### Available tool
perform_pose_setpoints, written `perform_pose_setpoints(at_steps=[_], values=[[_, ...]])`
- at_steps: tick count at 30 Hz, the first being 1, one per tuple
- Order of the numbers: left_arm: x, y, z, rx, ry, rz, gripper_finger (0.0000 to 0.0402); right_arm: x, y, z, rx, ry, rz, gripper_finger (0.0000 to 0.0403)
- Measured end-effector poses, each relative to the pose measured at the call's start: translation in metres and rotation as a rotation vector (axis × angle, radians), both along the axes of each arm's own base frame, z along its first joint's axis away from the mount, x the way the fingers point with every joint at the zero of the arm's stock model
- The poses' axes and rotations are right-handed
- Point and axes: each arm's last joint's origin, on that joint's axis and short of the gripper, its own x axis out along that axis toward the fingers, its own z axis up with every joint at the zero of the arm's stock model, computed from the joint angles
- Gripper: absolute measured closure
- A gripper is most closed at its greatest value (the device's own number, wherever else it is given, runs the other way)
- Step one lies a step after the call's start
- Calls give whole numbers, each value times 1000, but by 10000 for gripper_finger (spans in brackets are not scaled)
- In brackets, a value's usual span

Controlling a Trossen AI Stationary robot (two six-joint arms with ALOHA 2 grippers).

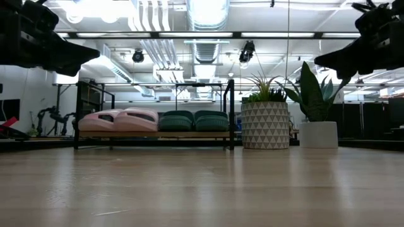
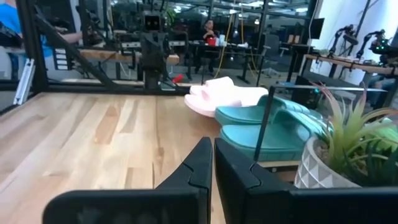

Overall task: Pick and place slides into the shelf
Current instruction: Return to Home Position

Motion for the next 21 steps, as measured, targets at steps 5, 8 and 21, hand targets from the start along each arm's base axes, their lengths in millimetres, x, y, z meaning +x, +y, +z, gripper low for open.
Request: perform_pose_setpoints(at_steps=[5,8,21], values=[[0,-3,-1,-23,5,-119,402,0,0,0,2,-3,1,394],[0,-6,-1,-24,5,-192,402,0,1,0,-10,2,21,394],[0,-5,-1,-4,5,-179,402,0,1,0,-60,8,26,394]])
